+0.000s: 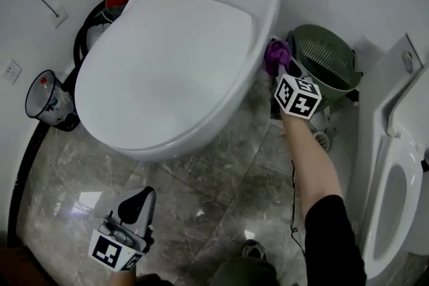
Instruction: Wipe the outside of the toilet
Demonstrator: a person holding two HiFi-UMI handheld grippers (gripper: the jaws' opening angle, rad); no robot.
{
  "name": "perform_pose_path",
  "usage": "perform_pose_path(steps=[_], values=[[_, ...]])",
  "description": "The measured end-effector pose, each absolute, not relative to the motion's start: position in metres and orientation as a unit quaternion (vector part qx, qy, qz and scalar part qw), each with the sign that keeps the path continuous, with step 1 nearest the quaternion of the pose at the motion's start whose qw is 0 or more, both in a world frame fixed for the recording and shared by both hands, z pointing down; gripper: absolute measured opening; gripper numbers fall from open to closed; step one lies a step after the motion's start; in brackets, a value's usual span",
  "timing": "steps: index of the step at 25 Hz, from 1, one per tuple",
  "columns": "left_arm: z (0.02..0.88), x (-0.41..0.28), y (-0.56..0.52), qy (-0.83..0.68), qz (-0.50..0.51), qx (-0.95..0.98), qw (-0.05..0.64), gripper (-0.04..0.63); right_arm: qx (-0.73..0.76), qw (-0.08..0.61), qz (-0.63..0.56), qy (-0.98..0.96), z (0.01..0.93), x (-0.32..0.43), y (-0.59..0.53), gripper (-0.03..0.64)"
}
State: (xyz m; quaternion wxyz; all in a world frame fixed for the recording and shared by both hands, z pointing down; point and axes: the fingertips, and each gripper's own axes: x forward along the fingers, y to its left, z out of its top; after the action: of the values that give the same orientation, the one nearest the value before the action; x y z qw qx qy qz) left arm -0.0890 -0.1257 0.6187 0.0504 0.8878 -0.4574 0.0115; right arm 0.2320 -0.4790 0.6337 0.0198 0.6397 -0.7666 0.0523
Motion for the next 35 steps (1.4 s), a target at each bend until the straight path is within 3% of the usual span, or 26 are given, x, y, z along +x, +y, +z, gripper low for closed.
perform_pose_path(steps=[3,10,21,28,35], values=[[0.614,-0.093,-0.122,-0.458,0.013,0.888,0.041,0.005,0.637,0.026,0.042,-0.769,0.632,0.235,-0.472,0.044],[0.616,-0.095,-0.121,-0.446,0.006,0.894,0.039,0.006,0.554,-0.051,0.051,-0.830,0.624,0.213,-0.378,0.044],[0.626,-0.076,-0.117,-0.409,0.004,0.911,0.049,0.005,0.385,-0.088,0.107,-0.912,0.686,0.086,-0.201,0.043],[0.625,-0.083,-0.108,-0.402,0.010,0.914,0.054,0.006,0.331,-0.088,0.112,-0.933,0.705,0.001,-0.179,0.043],[0.637,-0.087,-0.103,-0.397,0.033,0.915,0.058,0.006,0.358,-0.083,0.100,-0.925,0.710,0.006,-0.203,0.044]])
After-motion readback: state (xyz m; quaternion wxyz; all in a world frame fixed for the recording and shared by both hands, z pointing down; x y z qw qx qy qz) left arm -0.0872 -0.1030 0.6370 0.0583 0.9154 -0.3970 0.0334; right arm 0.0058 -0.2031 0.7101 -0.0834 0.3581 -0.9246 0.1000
